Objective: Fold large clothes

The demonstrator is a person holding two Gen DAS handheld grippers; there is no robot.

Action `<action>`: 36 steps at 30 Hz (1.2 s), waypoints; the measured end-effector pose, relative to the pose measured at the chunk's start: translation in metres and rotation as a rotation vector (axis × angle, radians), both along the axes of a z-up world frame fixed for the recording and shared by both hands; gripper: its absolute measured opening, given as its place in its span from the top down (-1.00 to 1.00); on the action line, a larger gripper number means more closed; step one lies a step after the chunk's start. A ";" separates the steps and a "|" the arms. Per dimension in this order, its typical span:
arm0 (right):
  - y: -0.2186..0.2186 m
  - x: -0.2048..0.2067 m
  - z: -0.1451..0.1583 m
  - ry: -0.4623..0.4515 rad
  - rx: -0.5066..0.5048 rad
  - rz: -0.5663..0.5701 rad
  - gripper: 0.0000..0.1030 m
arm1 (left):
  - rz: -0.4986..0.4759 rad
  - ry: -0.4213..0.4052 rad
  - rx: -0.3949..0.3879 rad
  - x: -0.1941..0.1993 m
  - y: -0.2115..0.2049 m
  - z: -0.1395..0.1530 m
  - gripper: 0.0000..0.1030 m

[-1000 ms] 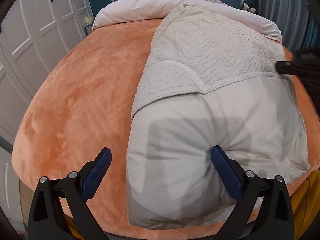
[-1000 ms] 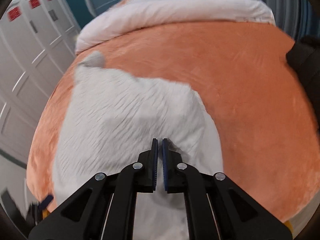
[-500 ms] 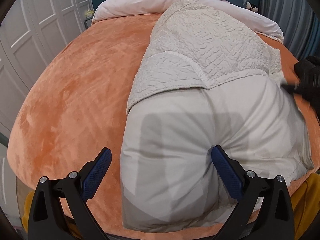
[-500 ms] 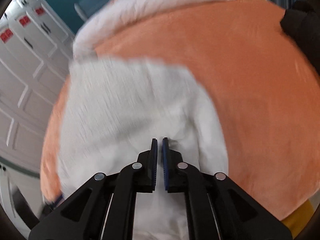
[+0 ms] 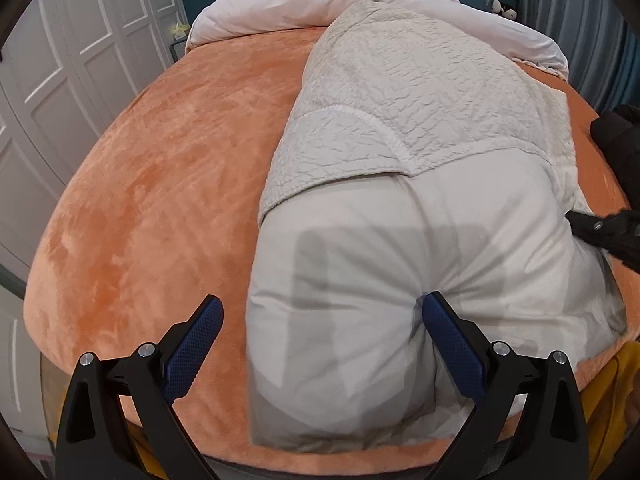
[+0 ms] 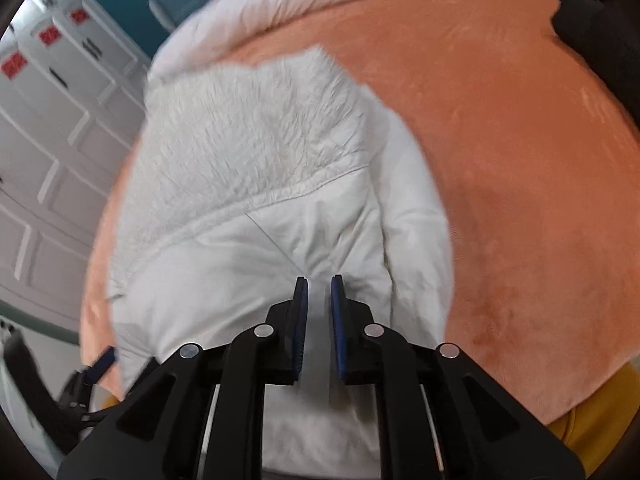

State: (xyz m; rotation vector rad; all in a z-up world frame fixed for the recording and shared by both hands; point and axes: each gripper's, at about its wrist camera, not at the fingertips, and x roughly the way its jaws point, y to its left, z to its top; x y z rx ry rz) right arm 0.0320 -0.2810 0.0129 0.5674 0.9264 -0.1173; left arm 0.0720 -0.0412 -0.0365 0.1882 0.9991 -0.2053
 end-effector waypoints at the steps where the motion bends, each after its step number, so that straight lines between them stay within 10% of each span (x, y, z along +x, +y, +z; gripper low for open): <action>1: -0.001 -0.007 0.005 -0.018 0.003 -0.007 0.58 | 0.003 0.005 -0.008 -0.001 0.002 0.004 -0.90; 4: -0.018 -0.027 0.008 -0.046 -0.023 -0.045 0.00 | 0.024 -0.010 -0.065 0.000 0.011 0.022 -0.89; 14: -0.043 -0.017 -0.031 0.003 0.134 -0.032 -0.27 | 0.085 -0.014 -0.161 0.046 0.019 0.054 -0.89; 36: -0.052 0.024 -0.083 -0.036 0.411 0.071 -0.76 | 0.036 0.111 -0.333 0.092 0.005 0.006 -0.90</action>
